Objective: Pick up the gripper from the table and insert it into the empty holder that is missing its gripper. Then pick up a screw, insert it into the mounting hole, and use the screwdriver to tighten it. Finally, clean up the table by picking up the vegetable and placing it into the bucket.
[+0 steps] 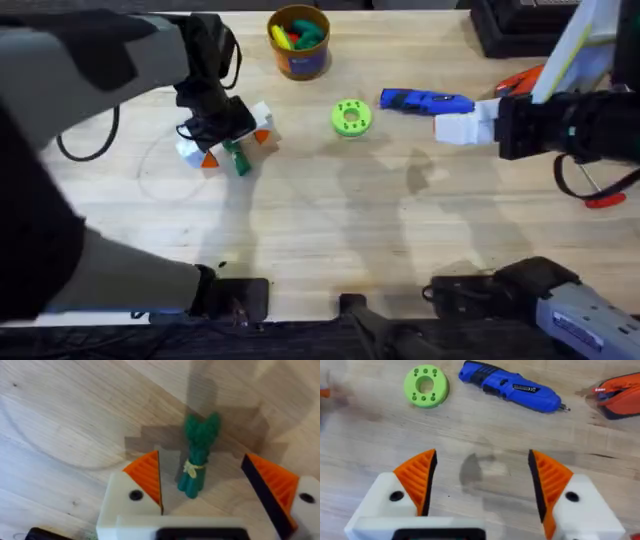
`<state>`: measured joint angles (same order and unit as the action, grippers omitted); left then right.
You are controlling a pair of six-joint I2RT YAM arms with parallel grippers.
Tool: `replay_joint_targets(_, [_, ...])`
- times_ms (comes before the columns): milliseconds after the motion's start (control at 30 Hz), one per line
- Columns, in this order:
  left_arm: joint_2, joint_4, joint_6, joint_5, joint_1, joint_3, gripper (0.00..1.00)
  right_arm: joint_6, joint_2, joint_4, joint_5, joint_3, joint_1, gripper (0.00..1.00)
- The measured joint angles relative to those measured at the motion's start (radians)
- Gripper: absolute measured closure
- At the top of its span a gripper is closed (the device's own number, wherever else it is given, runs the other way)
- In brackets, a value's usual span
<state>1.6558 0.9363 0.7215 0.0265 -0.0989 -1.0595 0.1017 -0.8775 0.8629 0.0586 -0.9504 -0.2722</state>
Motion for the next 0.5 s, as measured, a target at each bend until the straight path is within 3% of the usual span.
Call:
replay_joint_targets(67, [0.032,-0.003,0.003,0.000,0.014,0.000,0.041,0.000,-0.002,0.008,0.000,0.000,0.000,0.020])
replay_joint_targets(133, [0.046,-0.013,0.005,-0.021,0.025,-0.001,0.144,0.000,-0.007,0.013,0.000,0.000,0.000,0.020])
replay_joint_targets(200, [0.046,-0.018,0.012,-0.022,0.028,-0.002,0.374,0.000,-0.008,0.012,0.000,0.000,0.000,0.020])
replay_joint_targets(300, [0.046,-0.016,0.012,-0.022,0.031,-0.002,0.841,0.000,-0.008,0.012,0.000,0.000,0.000,0.020])
replay_joint_targets(333, [0.043,-0.017,0.012,-0.021,0.032,-0.004,0.942,0.000,-0.008,0.013,0.000,0.000,0.000,0.020])
replay_joint_targets(500, [0.045,-0.020,-0.024,-0.023,0.032,-0.004,0.984,0.000,-0.008,0.012,0.000,0.000,0.000,0.021])
